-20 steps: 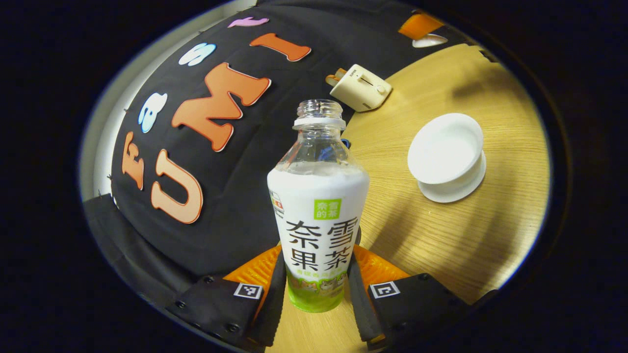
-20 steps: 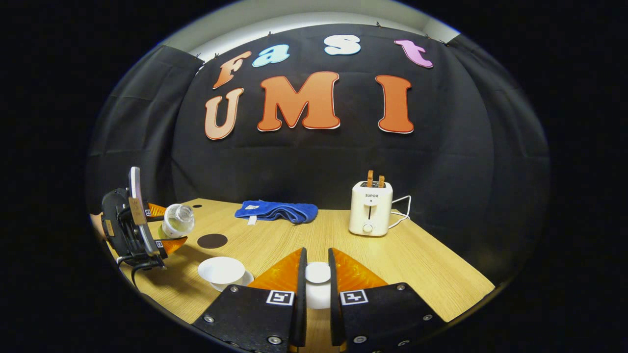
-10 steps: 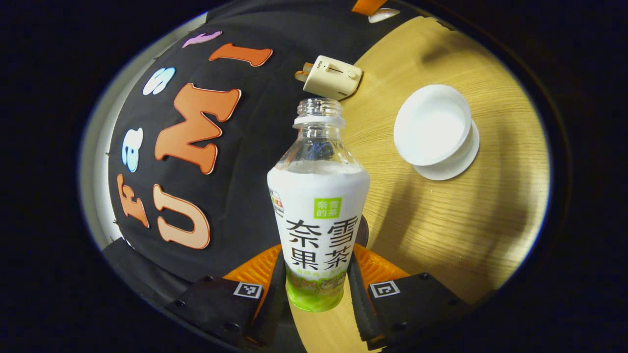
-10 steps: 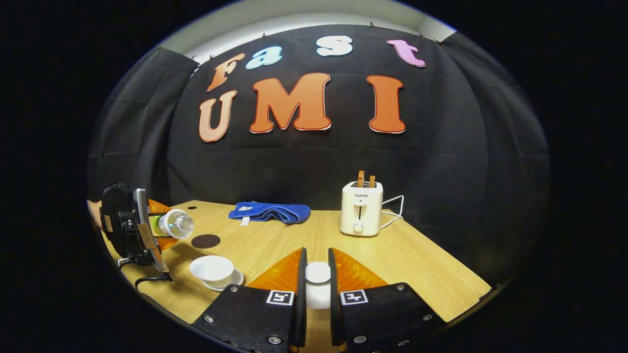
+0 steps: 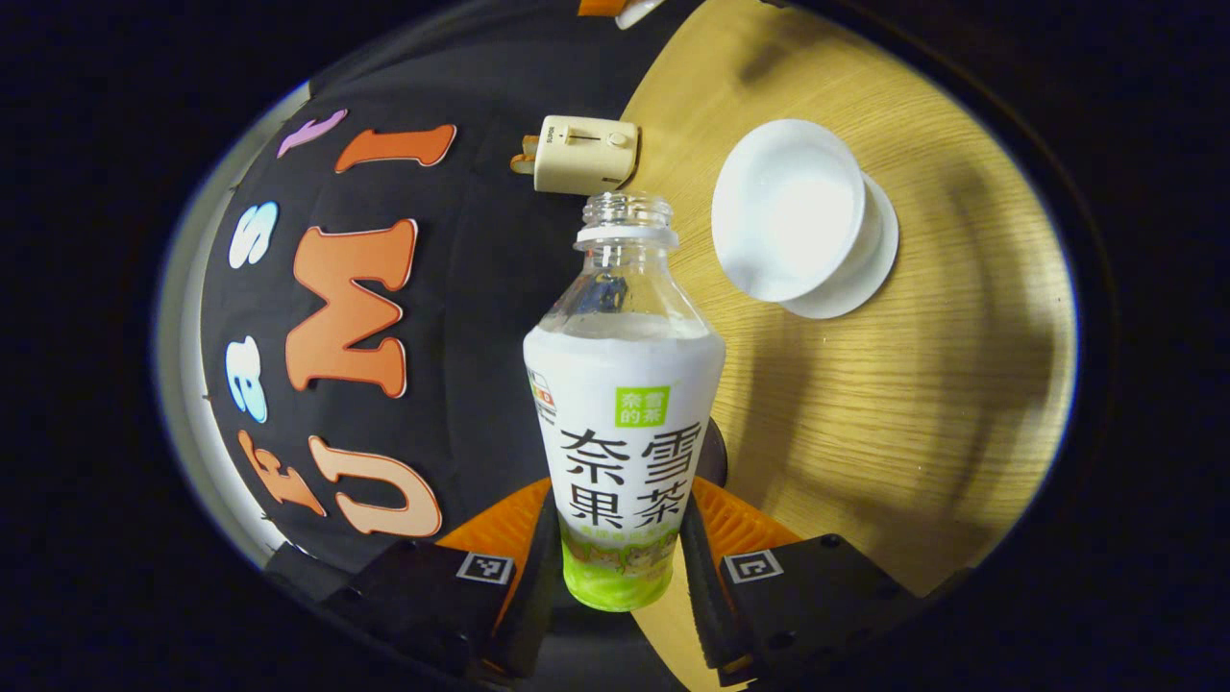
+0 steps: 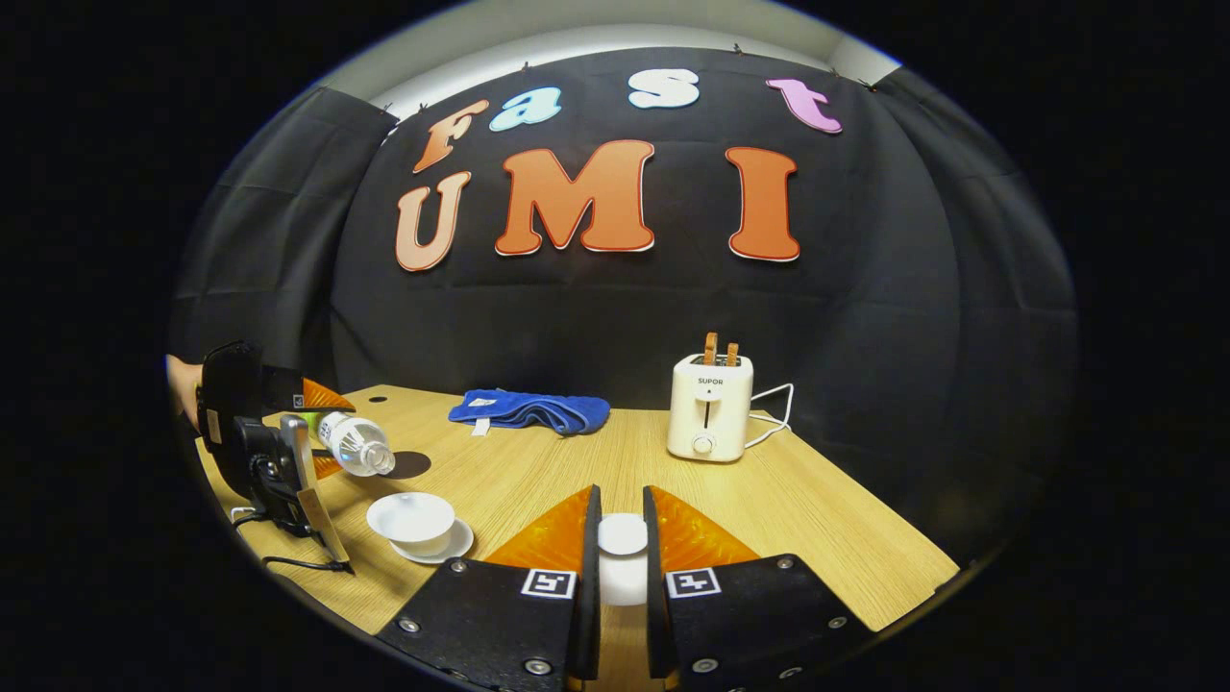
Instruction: Open the teacup lid with one hand, grasp the water bottle and pour water into the teacup with the other hand; after pouring, place the water bottle on the coaster and then close the teacup lid.
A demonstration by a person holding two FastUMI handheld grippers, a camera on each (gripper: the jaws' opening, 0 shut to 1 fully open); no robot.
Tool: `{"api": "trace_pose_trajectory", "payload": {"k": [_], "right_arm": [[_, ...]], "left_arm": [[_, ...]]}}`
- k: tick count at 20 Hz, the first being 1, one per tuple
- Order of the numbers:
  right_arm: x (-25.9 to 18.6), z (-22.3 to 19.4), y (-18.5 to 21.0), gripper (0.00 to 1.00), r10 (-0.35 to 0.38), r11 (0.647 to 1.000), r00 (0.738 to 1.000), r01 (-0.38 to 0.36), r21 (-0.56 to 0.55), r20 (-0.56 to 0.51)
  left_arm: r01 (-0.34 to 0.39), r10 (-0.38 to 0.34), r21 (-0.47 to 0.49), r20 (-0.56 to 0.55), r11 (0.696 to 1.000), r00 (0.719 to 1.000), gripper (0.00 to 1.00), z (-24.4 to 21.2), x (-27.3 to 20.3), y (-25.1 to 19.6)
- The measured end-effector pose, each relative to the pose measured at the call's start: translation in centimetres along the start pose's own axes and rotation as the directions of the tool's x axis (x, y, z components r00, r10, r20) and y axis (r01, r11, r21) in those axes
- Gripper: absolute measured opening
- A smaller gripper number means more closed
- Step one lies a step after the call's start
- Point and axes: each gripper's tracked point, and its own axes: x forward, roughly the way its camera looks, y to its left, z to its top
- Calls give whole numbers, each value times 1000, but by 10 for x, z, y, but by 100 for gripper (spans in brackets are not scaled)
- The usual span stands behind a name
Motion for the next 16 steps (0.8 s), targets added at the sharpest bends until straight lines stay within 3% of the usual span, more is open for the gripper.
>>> {"api": "trace_pose_trajectory", "payload": {"k": [2, 10, 16], "right_arm": [[0, -1, 0, 20, 2, 1000, 1000, -2, 6, -2], [-1, -6, 2, 20, 6, 1000, 1000, -6, -6, -6], [-1, -9, 4, 20, 16, 1000, 1000, -16, -7, -9]], "left_arm": [[-17, 16, 39, 5, 999, 1000, 62, 0, 0, 4], [-52, 52, 197, 5, 979, 999, 65, -4, -3, 19], [-67, 67, 234, 8, 970, 998, 62, -3, -4, 24]]}}
